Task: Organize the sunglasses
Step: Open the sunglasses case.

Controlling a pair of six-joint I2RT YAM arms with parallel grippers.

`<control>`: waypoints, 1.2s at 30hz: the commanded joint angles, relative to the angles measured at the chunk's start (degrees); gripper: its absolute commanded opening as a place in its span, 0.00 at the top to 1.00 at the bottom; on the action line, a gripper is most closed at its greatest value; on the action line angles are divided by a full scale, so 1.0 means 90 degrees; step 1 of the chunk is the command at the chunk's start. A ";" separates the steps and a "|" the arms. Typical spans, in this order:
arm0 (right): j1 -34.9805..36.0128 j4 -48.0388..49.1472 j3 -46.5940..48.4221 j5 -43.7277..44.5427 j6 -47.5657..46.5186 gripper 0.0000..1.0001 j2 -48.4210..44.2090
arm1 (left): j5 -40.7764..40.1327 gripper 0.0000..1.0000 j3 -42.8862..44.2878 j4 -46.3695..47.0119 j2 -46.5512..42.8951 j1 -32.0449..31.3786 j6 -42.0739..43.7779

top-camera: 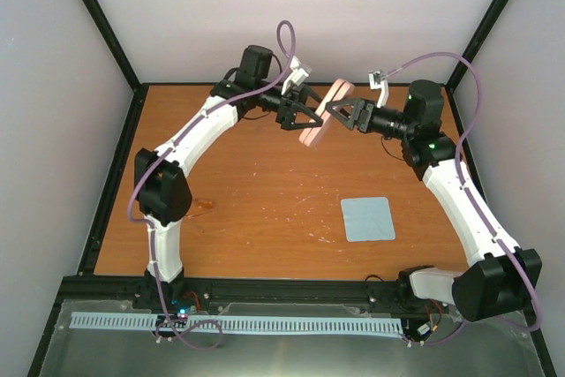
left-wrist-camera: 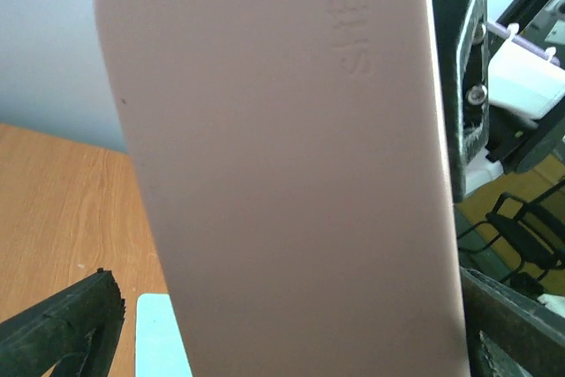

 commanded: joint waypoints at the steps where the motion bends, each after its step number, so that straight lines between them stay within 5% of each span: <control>1: 0.0049 0.0276 0.0007 -0.0170 0.0073 0.58 -0.0285 | -0.1020 0.00 0.0223 -0.1243 -0.0049 -0.0152 0.1487; 25: 0.0057 -0.0594 -0.0294 -0.0110 -0.0269 0.66 -0.0858 | -0.0853 0.00 0.0225 -0.1607 -0.0034 0.0170 0.1630; 36: 0.0055 -0.0511 -0.0245 -0.0660 -0.0129 0.69 -0.0948 | -0.1676 0.00 0.0168 -0.1599 0.0050 0.0179 0.1944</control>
